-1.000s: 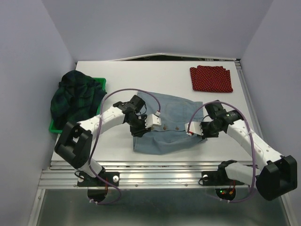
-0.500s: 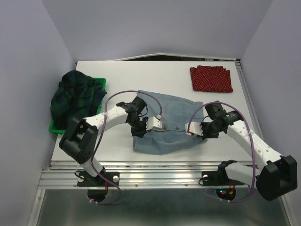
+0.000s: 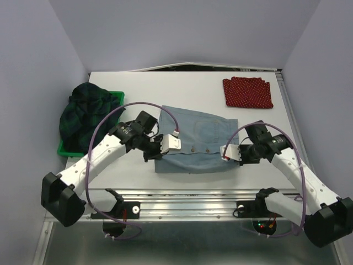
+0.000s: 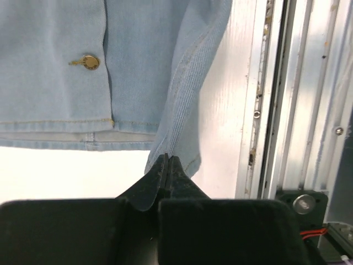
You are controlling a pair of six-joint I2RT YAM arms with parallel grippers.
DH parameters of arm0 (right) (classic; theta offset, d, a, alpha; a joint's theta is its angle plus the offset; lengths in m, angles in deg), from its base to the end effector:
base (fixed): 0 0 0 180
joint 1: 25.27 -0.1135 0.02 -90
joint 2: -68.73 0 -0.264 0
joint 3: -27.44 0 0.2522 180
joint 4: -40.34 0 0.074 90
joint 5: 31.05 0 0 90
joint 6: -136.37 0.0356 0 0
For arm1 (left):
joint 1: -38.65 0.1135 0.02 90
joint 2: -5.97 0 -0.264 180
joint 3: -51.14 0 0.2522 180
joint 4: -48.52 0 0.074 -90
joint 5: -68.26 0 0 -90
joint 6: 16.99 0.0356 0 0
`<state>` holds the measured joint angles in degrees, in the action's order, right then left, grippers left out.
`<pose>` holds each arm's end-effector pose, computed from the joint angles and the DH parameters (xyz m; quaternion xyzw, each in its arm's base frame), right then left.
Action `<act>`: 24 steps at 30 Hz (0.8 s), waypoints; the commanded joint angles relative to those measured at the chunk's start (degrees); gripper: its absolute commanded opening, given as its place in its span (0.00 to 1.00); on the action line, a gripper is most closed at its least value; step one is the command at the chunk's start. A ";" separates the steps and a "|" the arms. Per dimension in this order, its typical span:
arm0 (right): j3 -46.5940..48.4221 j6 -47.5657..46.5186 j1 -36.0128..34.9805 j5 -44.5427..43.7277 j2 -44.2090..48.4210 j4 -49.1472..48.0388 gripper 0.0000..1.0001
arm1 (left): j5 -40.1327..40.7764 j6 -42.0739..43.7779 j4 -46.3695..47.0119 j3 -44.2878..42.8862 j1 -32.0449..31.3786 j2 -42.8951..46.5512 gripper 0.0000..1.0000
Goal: Fold and stack the skirts
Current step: Fold the skirt
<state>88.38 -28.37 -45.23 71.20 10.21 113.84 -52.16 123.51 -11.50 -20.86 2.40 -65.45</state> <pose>0.1566 0.0649 0.2464 -0.7332 0.6516 0.0183 0.1935 0.1839 -0.1572 0.2761 0.6895 0.6291 -0.2196 0.2837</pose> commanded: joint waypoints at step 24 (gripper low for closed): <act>12.24 -4.89 -0.34 1.72 13.17 16.56 0.01 | -0.18 -11.47 -12.37 -13.13 -0.22 19.21 0.00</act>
<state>98.52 -32.31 -45.26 71.75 21.84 127.66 -51.76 113.13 -22.32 -31.72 2.29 -46.78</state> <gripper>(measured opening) 0.045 0.019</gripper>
